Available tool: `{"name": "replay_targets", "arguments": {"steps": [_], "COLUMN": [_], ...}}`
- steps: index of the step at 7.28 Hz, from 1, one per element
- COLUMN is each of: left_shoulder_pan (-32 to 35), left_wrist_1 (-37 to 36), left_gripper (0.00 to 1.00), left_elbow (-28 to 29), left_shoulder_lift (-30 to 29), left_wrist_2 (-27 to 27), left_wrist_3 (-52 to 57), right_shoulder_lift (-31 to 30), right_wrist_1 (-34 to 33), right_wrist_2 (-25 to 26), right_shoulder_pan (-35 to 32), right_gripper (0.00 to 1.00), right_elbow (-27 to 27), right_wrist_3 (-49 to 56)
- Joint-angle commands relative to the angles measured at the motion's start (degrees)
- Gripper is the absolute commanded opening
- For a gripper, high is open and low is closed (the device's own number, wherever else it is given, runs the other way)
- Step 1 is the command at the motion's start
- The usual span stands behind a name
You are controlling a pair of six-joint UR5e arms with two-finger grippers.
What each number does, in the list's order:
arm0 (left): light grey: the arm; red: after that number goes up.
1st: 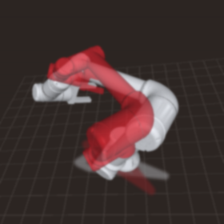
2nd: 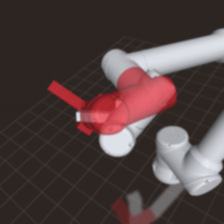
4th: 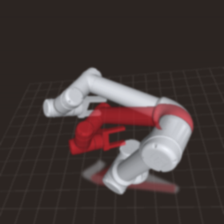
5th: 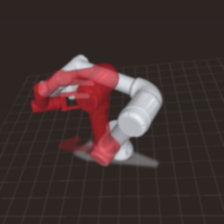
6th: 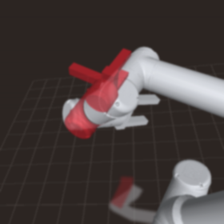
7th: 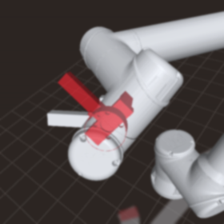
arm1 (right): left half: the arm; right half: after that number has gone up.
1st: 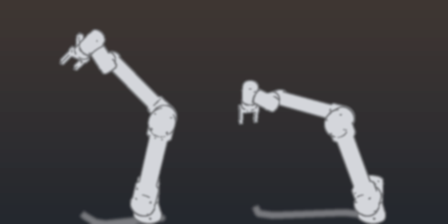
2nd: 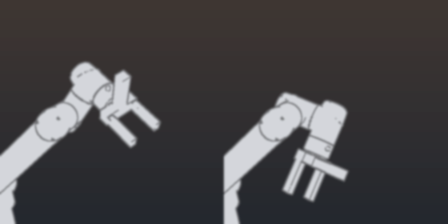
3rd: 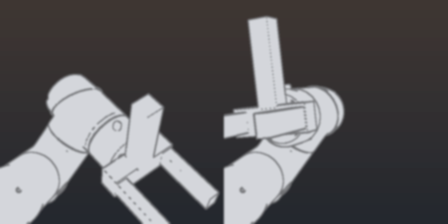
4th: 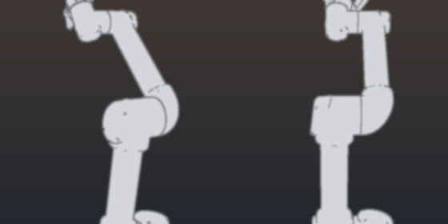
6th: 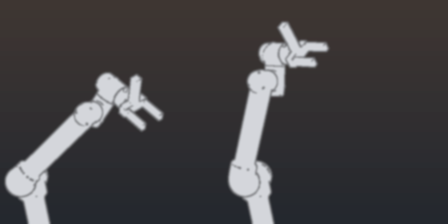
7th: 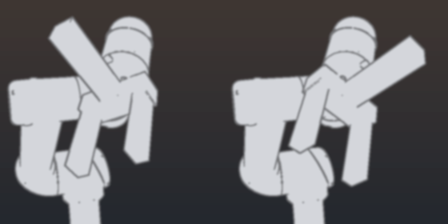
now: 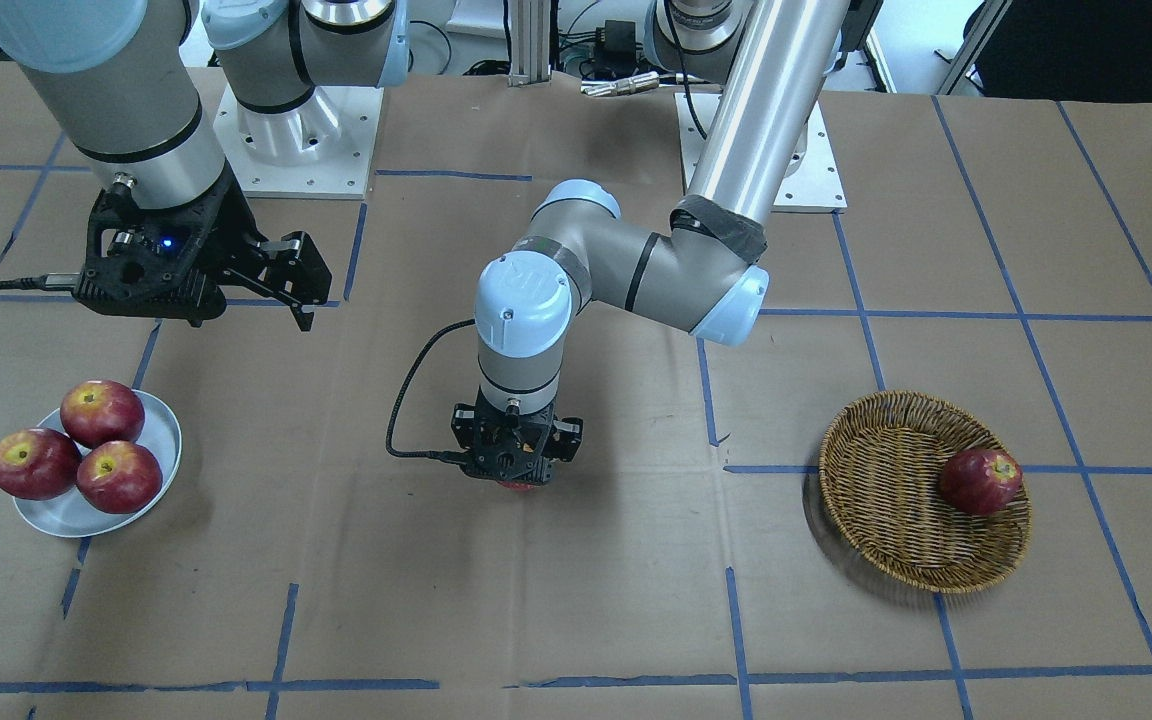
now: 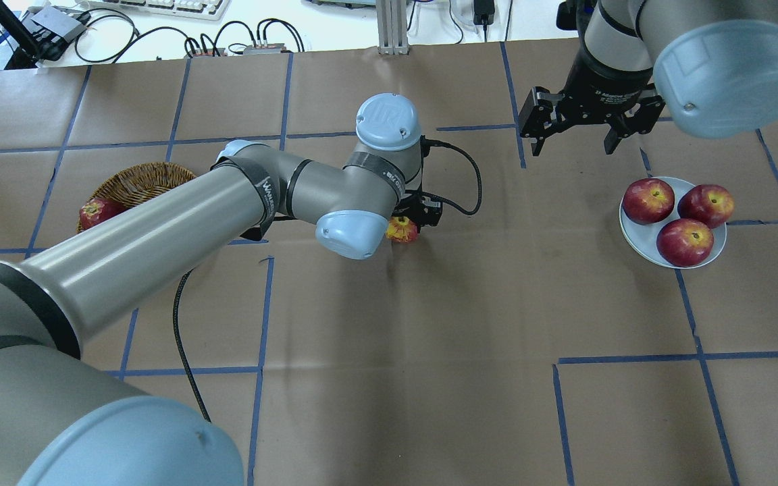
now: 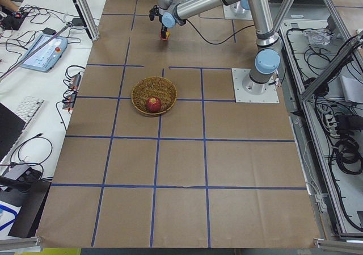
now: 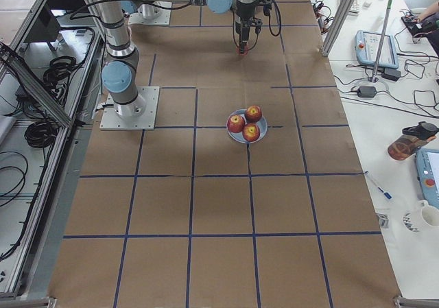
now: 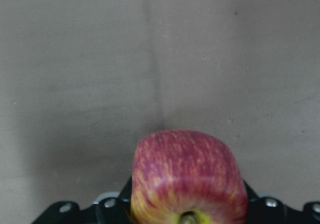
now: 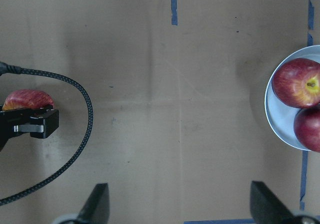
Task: Transfer apple from basket to plate
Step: 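Carry the apple with the left gripper toward the table center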
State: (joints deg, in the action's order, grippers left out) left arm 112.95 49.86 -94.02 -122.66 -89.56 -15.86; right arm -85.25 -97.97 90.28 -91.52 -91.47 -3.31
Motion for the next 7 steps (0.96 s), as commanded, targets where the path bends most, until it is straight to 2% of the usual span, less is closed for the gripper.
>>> {"name": "replay_targets", "arguments": {"steps": [1, 3, 5, 6, 7], "left_shoulder_pan": [-0.01, -0.01, -0.01, -0.01, -0.01], "left_wrist_1": [-0.38, -0.29, -0.29, -0.29, -0.29], "left_gripper": [0.47, 0.48, 0.56, 0.69, 0.99], "left_elbow": [1.72, 2.35, 1.73, 1.73, 1.3], "left_shoulder_lift": [-0.65, -1.79, -1.62, -1.62, -1.62], "left_wrist_2": [0.0, -0.44, -0.53, -0.53, -0.71], "left_wrist_3": [0.13, 0.13, 0.3, 0.39, 0.39], "right_shoulder_lift": [0.0, 0.0, 0.0, 0.0, 0.09], "right_wrist_1": [0.23, 0.24, 0.85, 1.03, 0.94], "right_wrist_2": [0.51, 0.86, 0.86, 0.77, 0.69], "right_shoulder_pan": [0.02, 0.02, 0.02, 0.02, -0.06], "right_gripper": [1.0, 1.0, 1.0, 1.0, 1.0], "right_elbow": [-0.02, -0.11, 0.33, 0.42, 0.77], "right_wrist_3": [-0.12, -0.03, 0.14, 0.14, 0.23]}}
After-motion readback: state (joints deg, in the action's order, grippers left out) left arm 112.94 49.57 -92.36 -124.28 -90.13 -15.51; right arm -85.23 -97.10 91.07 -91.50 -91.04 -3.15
